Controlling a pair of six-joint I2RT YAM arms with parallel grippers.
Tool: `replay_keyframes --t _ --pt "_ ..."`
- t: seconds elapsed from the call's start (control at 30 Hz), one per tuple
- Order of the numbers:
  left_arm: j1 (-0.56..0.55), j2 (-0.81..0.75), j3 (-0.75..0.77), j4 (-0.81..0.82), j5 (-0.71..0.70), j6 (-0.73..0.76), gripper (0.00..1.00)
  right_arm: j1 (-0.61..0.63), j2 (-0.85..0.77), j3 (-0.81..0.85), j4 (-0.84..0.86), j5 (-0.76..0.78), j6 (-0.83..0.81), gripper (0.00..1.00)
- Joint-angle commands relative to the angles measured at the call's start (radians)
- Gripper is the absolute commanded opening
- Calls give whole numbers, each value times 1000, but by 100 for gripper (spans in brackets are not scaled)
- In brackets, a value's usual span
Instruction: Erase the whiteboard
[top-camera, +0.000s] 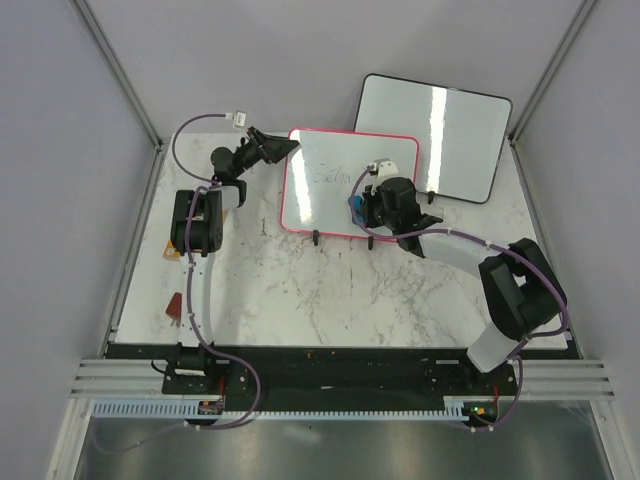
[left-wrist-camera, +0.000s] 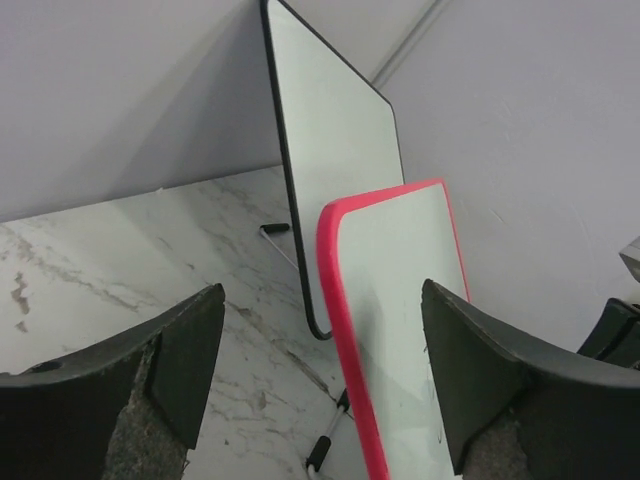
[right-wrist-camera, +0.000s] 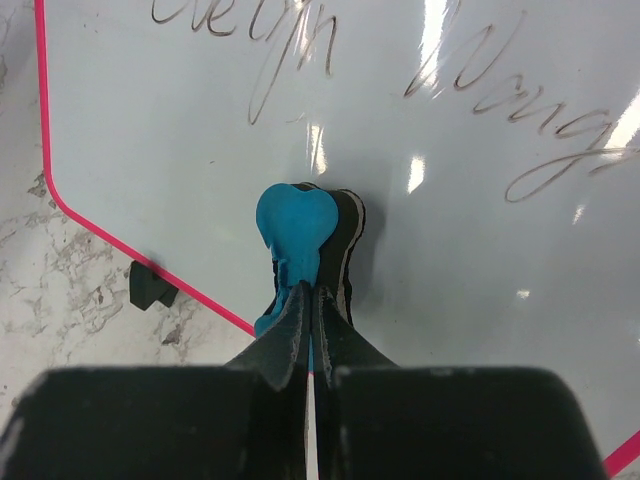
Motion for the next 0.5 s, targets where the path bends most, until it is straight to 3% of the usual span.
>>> replay_keyframes --t 0.0,0.13,0.43,0.47 --pt "-17 40 94 30 63 -61 75 4 4 20 28 0 6 0" --pt "-25 40 95 6 77 -50 63 2 -3 11 39 12 7 0" --pt "-34 10 23 -5 86 -34 61 7 75 93 -42 36 6 0" --pt "-34 4 14 3 85 -37 56 11 81 101 -61 41 6 0"
